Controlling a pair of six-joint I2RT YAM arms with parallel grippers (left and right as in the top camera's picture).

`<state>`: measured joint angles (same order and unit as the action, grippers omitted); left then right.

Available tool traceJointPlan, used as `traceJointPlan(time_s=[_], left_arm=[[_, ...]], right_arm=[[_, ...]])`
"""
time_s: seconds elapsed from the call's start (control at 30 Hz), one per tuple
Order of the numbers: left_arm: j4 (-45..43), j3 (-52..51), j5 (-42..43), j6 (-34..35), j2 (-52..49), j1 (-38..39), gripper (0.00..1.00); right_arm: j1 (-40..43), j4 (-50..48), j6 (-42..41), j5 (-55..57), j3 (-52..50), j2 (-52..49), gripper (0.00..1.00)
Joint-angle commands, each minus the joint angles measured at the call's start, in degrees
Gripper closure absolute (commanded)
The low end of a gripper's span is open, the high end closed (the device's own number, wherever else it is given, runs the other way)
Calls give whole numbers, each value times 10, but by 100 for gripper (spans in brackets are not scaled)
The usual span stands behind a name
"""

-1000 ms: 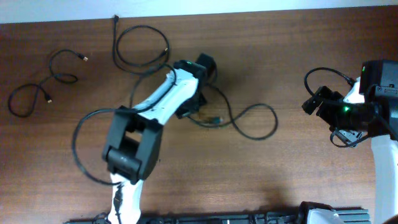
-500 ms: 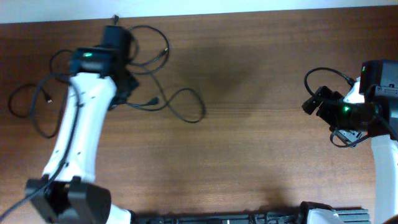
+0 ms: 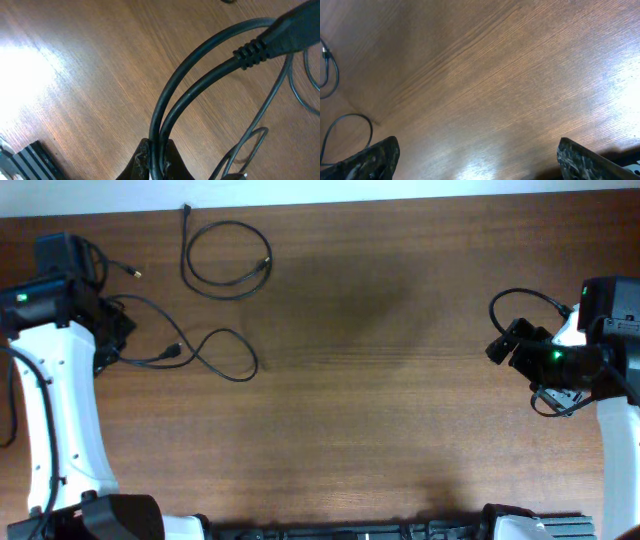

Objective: Untangle cables
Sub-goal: 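Carry the cable to the left edge with the left gripper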

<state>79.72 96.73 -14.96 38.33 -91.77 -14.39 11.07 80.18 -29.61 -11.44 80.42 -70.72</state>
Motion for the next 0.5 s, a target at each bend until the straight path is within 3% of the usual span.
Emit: traceJointPlan(time_s=[0.0,0.47], left_arm=[[-7,1,4,-10,5,-19,100],[-109,-148,4,-2,4,-20,100]], right_arm=[[2,0,2,10,-5,-1,1],[2,0,2,10,-5,-1,1]])
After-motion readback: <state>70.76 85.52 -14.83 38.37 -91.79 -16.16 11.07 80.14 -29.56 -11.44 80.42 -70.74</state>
